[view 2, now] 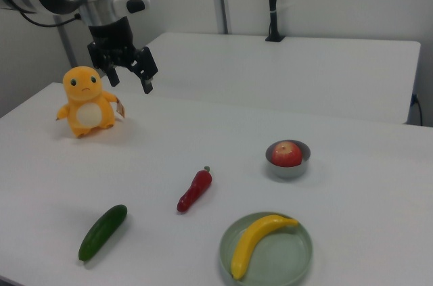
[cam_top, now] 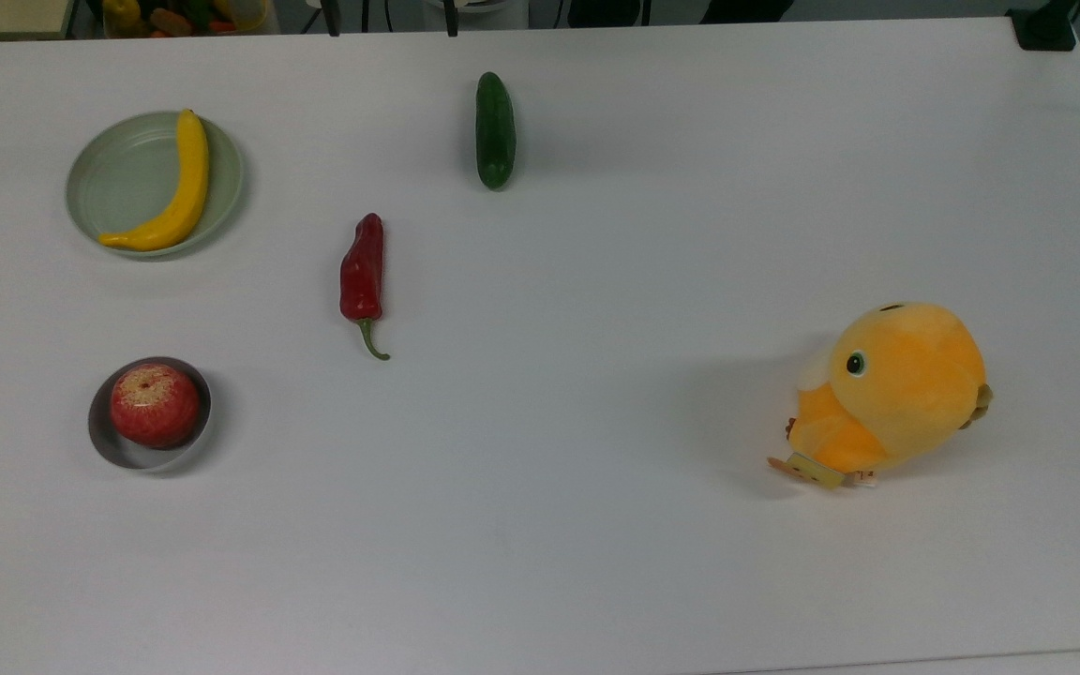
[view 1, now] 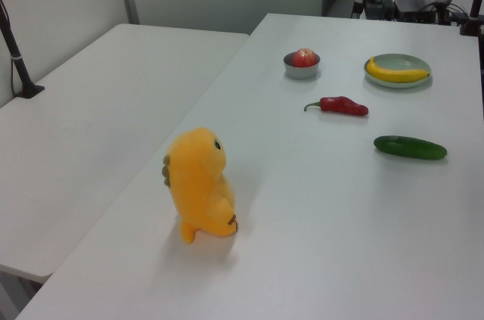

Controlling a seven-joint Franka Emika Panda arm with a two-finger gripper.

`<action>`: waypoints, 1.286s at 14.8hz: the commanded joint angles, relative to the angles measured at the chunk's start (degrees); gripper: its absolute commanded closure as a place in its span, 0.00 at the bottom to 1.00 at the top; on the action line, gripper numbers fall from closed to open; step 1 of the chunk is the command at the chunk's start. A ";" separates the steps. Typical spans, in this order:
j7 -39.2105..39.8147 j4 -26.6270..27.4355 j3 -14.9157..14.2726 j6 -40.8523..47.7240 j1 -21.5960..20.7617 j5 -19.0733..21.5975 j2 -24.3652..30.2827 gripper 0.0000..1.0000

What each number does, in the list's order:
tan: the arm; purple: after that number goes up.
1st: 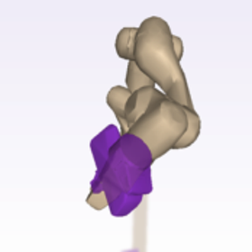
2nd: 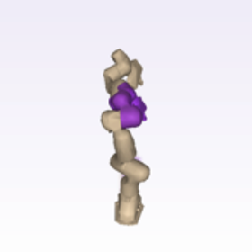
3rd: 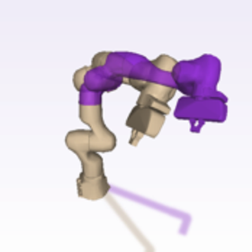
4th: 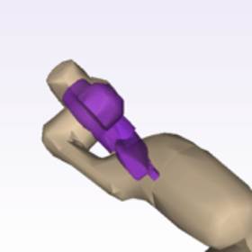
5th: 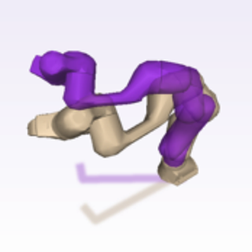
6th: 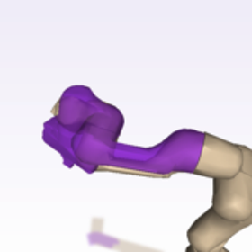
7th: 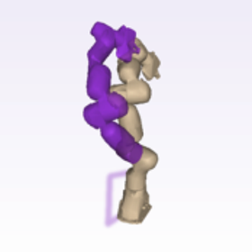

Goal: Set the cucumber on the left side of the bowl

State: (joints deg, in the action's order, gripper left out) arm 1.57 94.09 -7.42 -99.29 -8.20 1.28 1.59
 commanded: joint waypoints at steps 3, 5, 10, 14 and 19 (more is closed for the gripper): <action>1.60 1.01 0.04 -0.47 0.73 1.09 1.04 0.00; 1.60 1.01 0.04 -0.47 0.73 1.09 1.04 0.00; 1.68 1.01 0.04 -0.38 0.82 1.09 1.04 0.00; 1.51 1.62 0.92 1.46 1.17 1.01 1.13 0.00; 7.91 4.60 1.01 4.72 1.79 1.01 1.31 0.00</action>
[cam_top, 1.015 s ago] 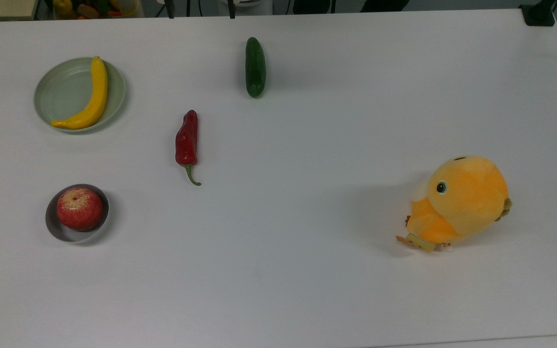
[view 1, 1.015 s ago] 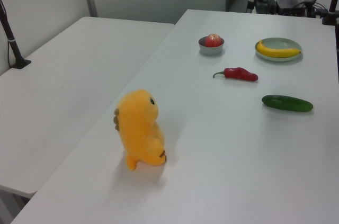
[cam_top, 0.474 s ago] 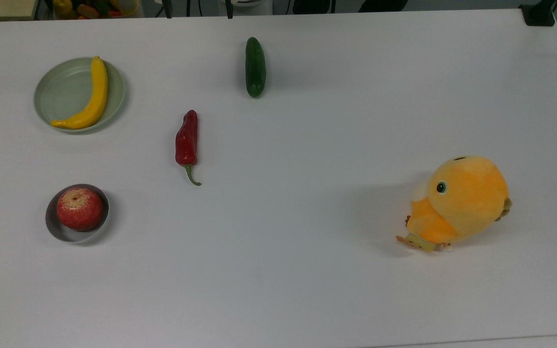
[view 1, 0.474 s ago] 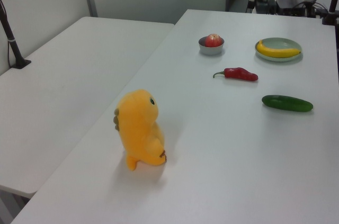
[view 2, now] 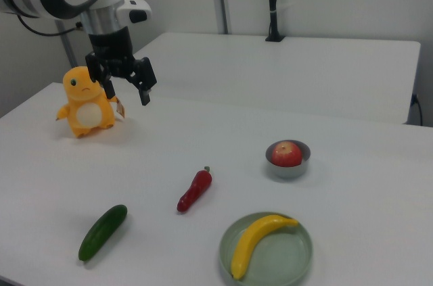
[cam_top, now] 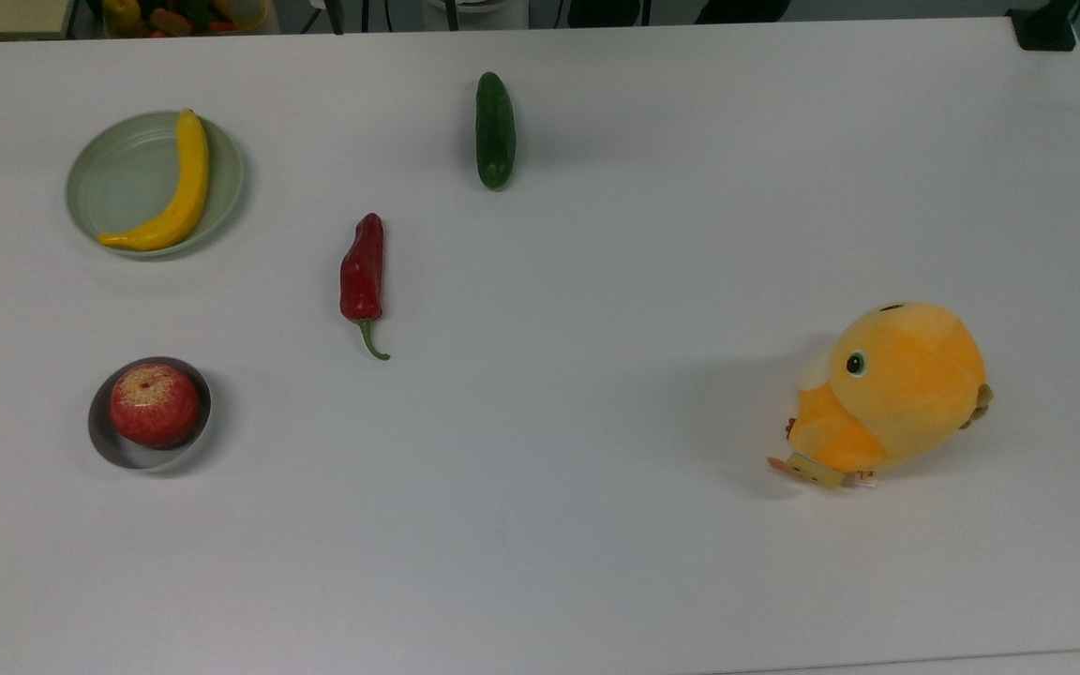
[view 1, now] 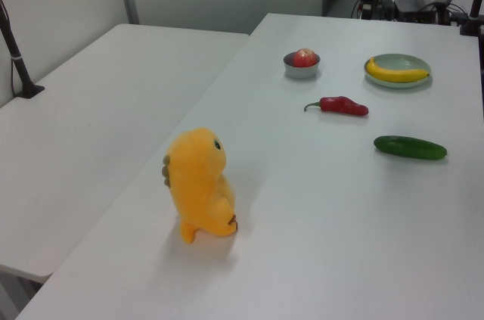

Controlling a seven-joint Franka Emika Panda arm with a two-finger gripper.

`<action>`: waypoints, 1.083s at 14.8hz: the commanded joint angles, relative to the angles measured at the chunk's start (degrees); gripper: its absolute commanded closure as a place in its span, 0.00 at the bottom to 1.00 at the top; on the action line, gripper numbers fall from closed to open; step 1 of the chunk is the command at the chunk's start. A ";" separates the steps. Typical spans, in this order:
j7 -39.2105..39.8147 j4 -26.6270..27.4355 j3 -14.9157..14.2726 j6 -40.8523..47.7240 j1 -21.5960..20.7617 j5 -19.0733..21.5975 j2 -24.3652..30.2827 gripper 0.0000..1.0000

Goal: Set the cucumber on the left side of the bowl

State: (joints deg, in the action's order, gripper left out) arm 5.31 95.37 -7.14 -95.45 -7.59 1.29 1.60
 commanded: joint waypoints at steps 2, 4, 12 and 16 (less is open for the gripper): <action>5.23 4.99 0.72 1.49 1.17 1.09 1.21 0.00; 8.74 8.06 1.33 2.28 1.08 1.00 1.47 0.00; 9.72 19.40 6.60 0.45 1.17 0.65 0.86 0.00; 9.19 26.78 7.93 -7.63 0.99 0.65 -0.11 0.00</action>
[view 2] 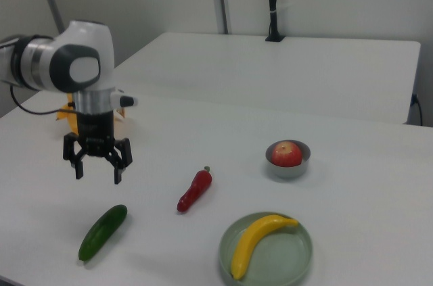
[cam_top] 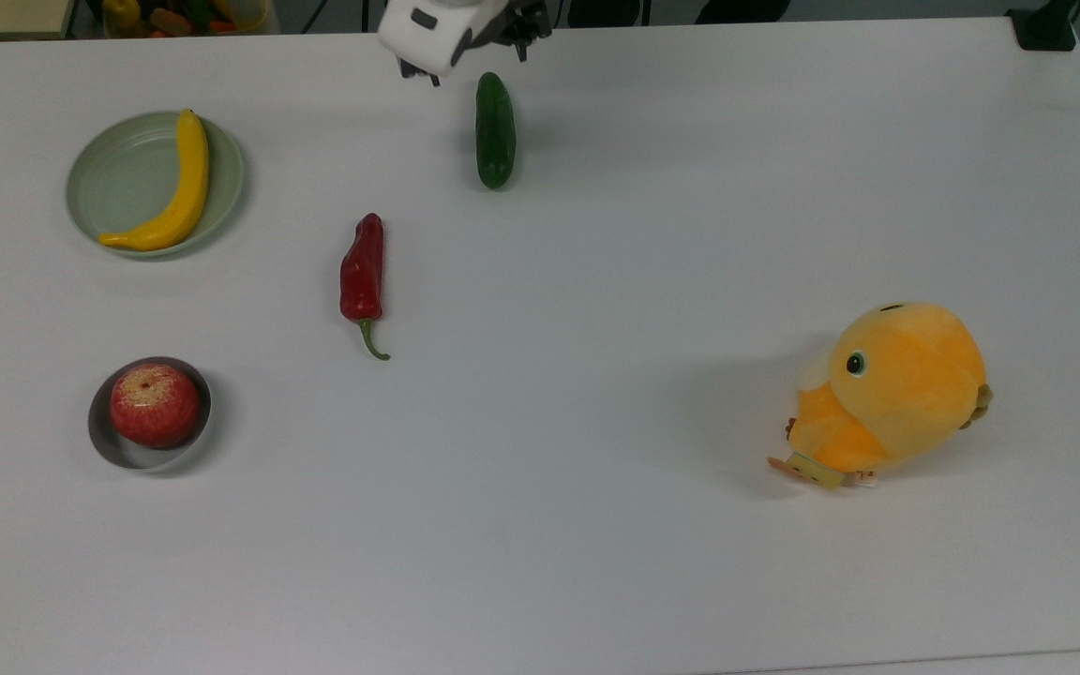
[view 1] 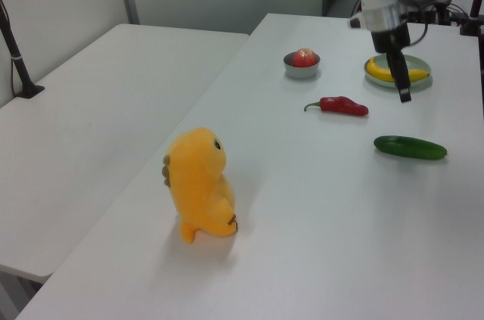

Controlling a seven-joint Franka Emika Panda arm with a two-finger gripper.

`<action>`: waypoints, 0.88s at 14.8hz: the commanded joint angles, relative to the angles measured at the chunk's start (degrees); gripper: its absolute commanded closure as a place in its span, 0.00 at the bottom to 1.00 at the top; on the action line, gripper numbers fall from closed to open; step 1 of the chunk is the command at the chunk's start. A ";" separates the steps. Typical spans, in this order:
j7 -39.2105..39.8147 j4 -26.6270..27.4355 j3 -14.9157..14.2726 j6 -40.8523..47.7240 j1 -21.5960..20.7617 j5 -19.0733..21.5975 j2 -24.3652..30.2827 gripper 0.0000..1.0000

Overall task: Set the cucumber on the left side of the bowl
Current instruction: 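Move the open gripper over the green cucumber and lower it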

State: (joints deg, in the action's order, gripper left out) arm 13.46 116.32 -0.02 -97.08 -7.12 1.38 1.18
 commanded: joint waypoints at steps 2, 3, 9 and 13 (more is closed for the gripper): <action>0.00 7.94 1.42 -9.51 0.71 0.55 -0.39 0.00; -0.53 8.47 1.42 -11.10 0.71 0.55 -1.08 0.00; -1.85 12.17 1.42 -20.34 1.76 0.03 -5.13 0.00; -4.14 12.17 1.42 -21.13 1.76 0.03 -5.84 0.20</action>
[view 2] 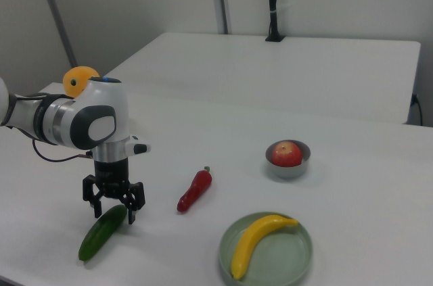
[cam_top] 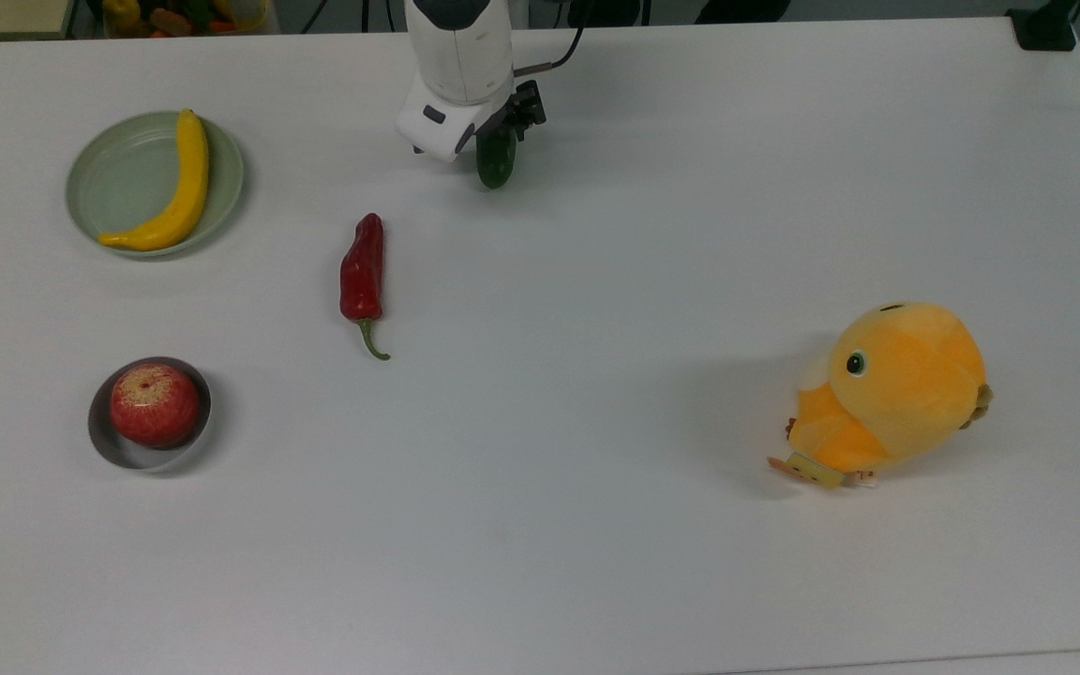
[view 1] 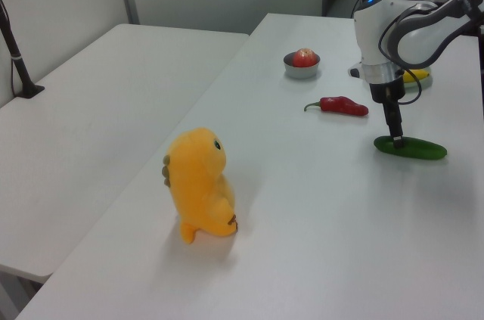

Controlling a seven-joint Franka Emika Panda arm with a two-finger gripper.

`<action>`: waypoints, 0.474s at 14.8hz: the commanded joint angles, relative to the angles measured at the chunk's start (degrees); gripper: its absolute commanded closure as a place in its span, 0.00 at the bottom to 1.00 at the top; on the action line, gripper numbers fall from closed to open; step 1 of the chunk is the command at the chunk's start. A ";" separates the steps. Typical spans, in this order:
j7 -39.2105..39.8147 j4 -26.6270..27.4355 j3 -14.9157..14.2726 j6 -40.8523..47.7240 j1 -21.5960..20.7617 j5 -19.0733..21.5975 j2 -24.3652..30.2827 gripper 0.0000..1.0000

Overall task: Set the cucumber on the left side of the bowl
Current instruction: 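Move the open gripper over the green cucumber and lower it, then close the gripper around the middle of the cucumber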

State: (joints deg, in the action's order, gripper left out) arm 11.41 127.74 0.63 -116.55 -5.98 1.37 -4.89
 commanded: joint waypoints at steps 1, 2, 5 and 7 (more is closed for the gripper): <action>-2.10 0.76 0.78 -1.67 0.62 0.04 0.23 0.32; -2.10 0.76 0.78 -1.67 0.62 0.04 0.23 0.43; -2.27 0.76 0.78 -1.67 0.62 0.04 0.23 0.74; -3.06 0.76 0.78 -1.67 0.62 0.04 0.23 0.96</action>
State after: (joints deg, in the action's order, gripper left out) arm 10.18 127.72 0.63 -116.57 -5.89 1.37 -4.94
